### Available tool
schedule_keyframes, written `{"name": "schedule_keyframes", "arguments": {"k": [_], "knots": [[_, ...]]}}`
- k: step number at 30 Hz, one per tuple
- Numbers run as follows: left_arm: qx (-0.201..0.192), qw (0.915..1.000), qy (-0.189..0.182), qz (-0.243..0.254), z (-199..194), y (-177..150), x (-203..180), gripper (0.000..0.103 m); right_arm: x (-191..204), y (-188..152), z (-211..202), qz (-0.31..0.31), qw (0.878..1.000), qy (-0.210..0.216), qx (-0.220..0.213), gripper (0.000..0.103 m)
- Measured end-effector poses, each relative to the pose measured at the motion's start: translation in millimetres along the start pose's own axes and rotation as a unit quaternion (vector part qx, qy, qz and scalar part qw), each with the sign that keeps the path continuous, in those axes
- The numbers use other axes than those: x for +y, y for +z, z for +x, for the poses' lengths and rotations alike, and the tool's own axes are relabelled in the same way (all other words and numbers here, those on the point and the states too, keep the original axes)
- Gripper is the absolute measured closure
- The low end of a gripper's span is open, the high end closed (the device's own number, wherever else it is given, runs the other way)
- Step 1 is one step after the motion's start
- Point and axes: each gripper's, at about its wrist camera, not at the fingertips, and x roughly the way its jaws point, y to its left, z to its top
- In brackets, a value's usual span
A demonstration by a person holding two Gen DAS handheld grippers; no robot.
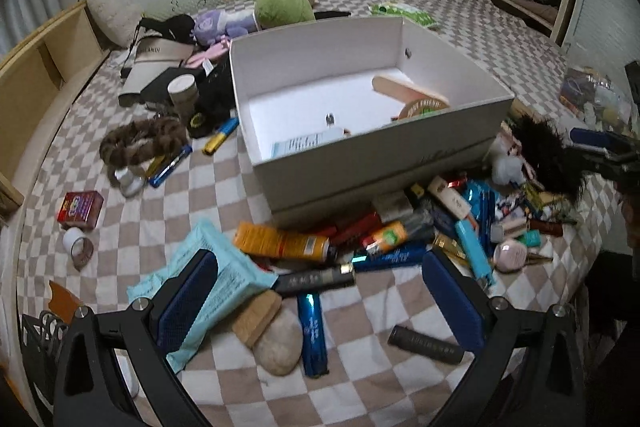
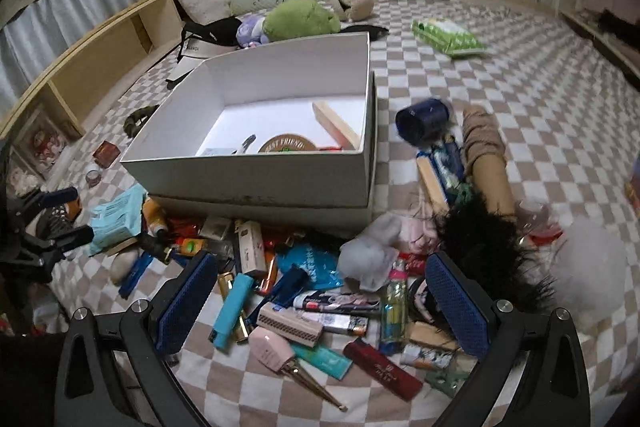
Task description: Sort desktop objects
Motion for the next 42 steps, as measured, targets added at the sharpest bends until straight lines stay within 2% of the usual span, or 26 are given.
{"name": "schedule_keyframes", "arguments": {"k": [7, 10, 14, 19, 23, 26, 32, 42], "knots": [[0.071, 0.9968, -0.035, -0.002, 21, -32, 13, 0.0, 3, -8, 4, -0.002, 1.0, 0.007, 0.008, 0.0], [0.094, 0.9949, -0.037, -0.007, 30, -43, 21, 0.001, 4, -11, 5, -0.003, 1.0, 0.011, 0.012, 0.0], [0.124, 0.991, -0.046, -0.022, 42, -56, 31, 0.012, 7, -17, 7, -0.021, 0.999, 0.017, 0.018, 0.0], [0.156, 0.9863, -0.047, -0.03, 55, -67, 37, 0.014, 17, -27, 11, -0.052, 0.997, 0.031, 0.038, 0.0], [0.176, 0.9816, -0.061, -0.042, 64, -74, 40, 0.023, 22, -34, 12, -0.061, 0.996, 0.036, 0.051, 0.0], [0.187, 0.9783, -0.074, -0.049, 70, -77, 40, 0.034, 23, -38, 13, -0.063, 0.996, 0.039, 0.057, 0.0], [0.186, 0.9758, -0.083, -0.08, 75, -77, 47, 0.035, 23, -45, 14, -0.068, 0.995, 0.038, 0.069, 0.0], [0.177, 0.9776, -0.076, -0.085, 75, -74, 47, 0.038, 17, -65, 29, -0.096, 0.99, 0.02, 0.098, 0.0]]}}
